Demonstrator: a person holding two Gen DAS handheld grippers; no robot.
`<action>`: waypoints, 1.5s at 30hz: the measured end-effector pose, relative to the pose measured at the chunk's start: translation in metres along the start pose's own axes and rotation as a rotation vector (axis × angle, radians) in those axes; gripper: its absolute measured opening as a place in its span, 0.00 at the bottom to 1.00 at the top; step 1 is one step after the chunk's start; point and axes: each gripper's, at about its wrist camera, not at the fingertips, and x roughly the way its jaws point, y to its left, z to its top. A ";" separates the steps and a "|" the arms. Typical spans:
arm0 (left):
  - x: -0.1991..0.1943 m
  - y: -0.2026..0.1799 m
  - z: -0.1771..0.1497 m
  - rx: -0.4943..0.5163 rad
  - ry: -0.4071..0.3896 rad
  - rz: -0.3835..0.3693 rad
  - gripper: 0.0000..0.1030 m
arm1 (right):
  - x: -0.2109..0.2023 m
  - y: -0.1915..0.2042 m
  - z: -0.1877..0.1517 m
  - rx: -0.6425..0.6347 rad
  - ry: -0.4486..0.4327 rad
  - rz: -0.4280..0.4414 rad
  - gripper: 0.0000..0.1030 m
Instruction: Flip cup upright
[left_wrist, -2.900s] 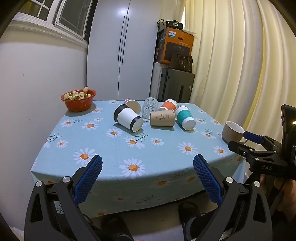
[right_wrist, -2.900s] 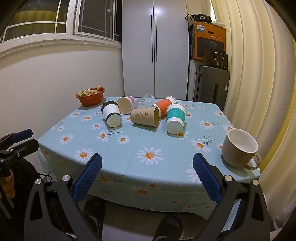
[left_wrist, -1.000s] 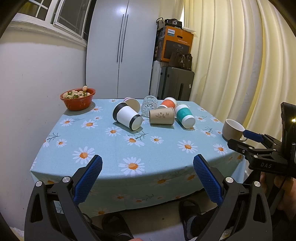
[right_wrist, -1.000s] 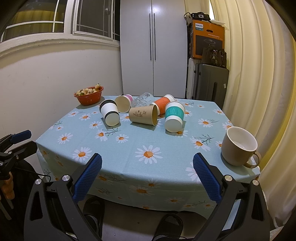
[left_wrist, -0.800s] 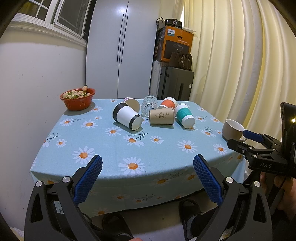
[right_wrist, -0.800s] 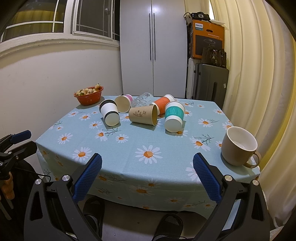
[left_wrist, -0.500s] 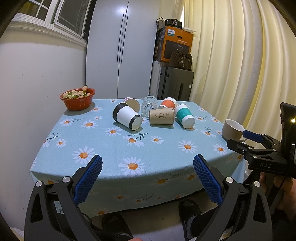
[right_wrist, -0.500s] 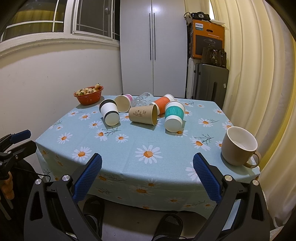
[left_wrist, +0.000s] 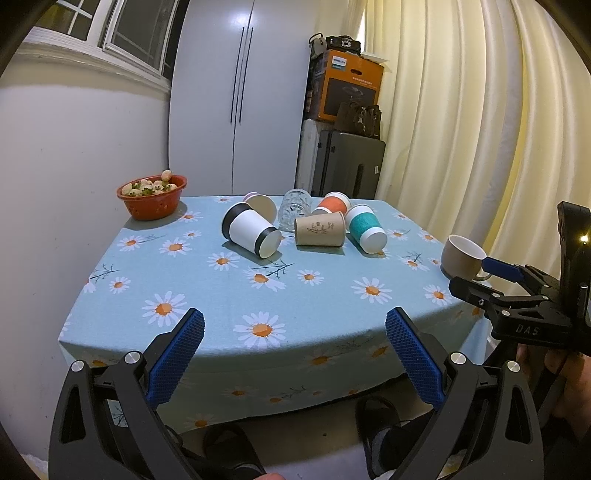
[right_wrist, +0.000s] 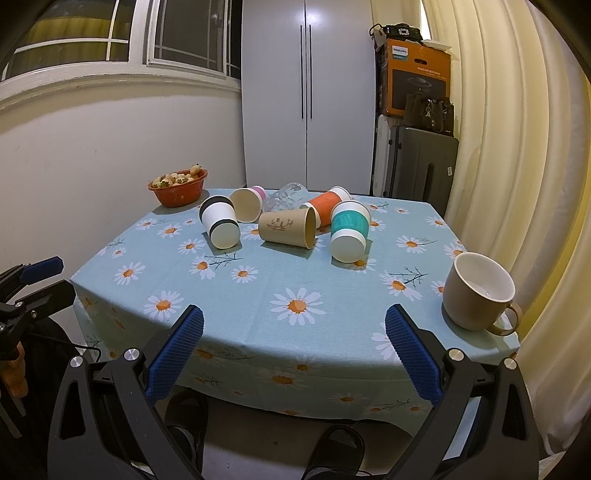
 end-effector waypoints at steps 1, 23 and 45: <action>0.000 0.000 0.000 0.000 0.002 -0.001 0.93 | -0.001 0.000 0.000 -0.001 -0.001 0.006 0.95; 0.065 0.005 0.061 -0.031 0.095 -0.151 0.93 | 0.071 -0.065 0.083 0.150 0.178 0.117 0.95; 0.199 0.020 0.104 -0.198 0.328 -0.292 0.93 | 0.260 -0.123 0.130 0.314 0.629 0.149 0.82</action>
